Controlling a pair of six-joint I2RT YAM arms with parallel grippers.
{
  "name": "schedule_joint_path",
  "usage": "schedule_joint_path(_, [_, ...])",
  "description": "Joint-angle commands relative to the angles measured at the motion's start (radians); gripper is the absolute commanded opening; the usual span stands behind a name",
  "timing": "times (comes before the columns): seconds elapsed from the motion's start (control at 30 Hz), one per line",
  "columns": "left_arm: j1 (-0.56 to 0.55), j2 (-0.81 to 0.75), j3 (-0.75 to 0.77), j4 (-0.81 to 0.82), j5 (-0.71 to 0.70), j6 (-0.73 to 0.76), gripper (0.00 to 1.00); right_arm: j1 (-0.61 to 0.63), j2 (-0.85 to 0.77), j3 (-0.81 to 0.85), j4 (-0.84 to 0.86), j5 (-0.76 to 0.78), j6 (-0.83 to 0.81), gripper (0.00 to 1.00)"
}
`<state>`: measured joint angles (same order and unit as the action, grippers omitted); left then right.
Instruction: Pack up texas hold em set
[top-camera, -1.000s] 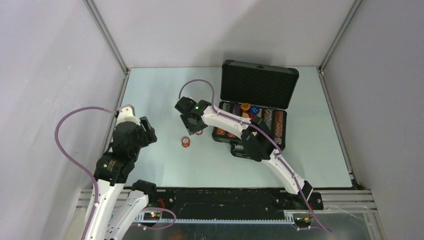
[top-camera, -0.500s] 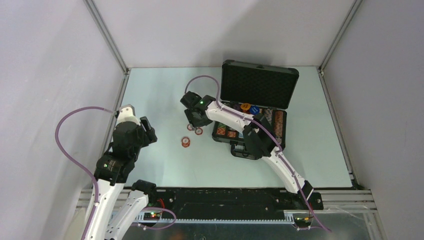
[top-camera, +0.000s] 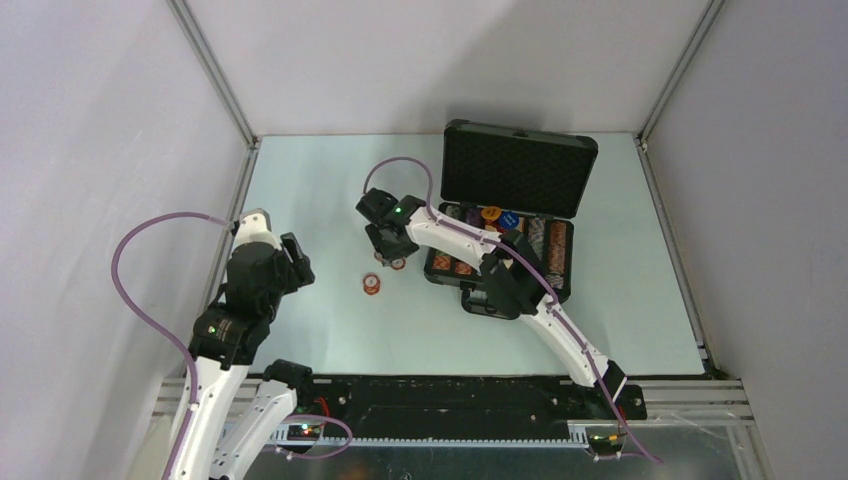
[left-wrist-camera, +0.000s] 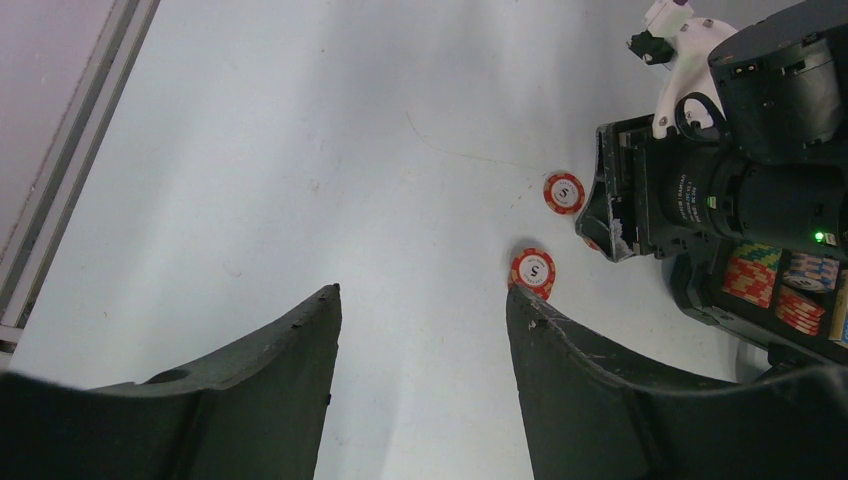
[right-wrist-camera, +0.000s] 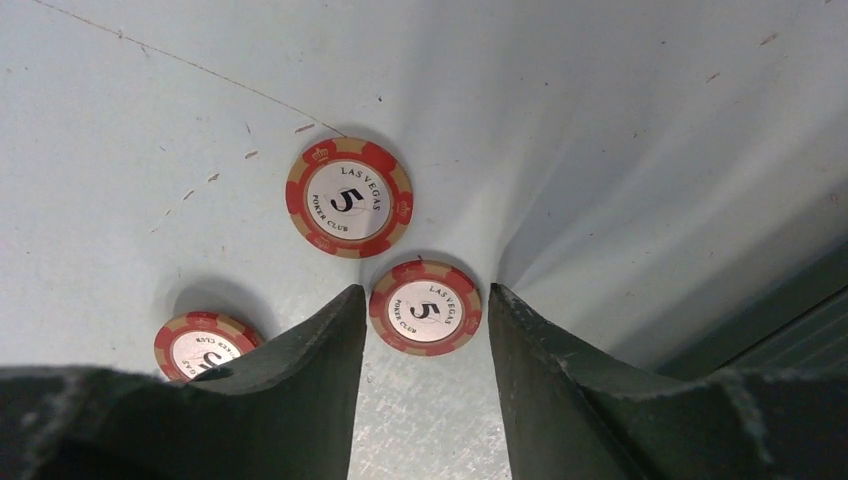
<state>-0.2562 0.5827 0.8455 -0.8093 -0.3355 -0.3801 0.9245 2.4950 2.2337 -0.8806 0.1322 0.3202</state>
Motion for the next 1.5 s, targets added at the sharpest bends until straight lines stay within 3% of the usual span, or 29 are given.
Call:
schedule_joint_path(0.0, [-0.003, 0.006, -0.007, 0.031, -0.005, 0.024, 0.67, 0.013, 0.024, 0.026, -0.032, 0.002, -0.005, 0.51])
schedule_joint_path(0.37, [-0.002, 0.008, -0.006, 0.031, -0.002, 0.025, 0.67, 0.021, 0.0, -0.004, -0.035, 0.038, -0.004, 0.41])
schedule_joint_path(1.17, [-0.002, 0.003, -0.008, 0.033, -0.003, 0.025, 0.67, 0.038, -0.133, 0.021, -0.019, 0.072, -0.019, 0.41])
schedule_joint_path(1.23, [-0.002, 0.002, -0.008, 0.032, -0.002, 0.025, 0.67, 0.039, -0.134, 0.022, -0.016, 0.063, -0.019, 0.41])
schedule_joint_path(1.47, [-0.002, 0.003, -0.008, 0.032, -0.003, 0.025, 0.67, 0.035, -0.082, 0.084, -0.008, 0.035, -0.016, 0.6])
